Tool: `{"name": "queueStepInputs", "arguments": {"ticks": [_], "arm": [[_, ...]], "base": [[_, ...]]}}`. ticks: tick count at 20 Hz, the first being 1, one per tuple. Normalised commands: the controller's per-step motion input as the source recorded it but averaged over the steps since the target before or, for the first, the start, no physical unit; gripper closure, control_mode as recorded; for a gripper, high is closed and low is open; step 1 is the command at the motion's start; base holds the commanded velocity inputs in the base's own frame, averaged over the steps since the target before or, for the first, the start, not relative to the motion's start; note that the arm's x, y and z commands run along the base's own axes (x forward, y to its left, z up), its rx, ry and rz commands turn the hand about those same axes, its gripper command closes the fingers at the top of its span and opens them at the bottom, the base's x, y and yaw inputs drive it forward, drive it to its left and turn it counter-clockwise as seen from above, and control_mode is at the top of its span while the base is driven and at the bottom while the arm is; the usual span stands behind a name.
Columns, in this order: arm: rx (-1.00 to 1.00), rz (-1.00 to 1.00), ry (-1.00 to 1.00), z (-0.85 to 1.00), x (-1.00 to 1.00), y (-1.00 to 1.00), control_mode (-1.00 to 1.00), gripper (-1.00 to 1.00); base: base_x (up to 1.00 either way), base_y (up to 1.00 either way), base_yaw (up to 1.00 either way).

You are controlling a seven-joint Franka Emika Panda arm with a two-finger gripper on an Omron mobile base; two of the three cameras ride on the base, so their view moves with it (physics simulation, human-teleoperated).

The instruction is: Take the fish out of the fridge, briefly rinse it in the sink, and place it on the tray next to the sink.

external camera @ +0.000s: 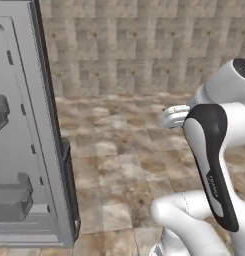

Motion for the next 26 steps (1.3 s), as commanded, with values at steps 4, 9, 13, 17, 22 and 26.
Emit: {"name": "queueStepInputs", "arguments": {"ticks": [4,9,13,17,22,26], "arm": [[0.0,0.0,0.0,0.0,0.0,0.0,1.0,1.0],[0.0,0.0,0.0,0.0,0.0,0.0,1.0,1.0],[0.0,0.0,0.0,0.0,0.0,0.0,1.0,1.0],[0.0,0.0,0.0,0.0,0.0,0.0,1.0,1.0],[0.0,0.0,0.0,0.0,0.0,0.0,1.0,1.0],[0.0,0.0,0.0,0.0,0.0,0.0,1.0,1.0]], "base": [[0.0,0.01,-1.0],[0.0,0.0,-1.0],[0.19,0.0,-1.0],[0.73,0.0,-0.86],[0.92,0.0,-0.78],[1.0,0.03,-0.57]]}}
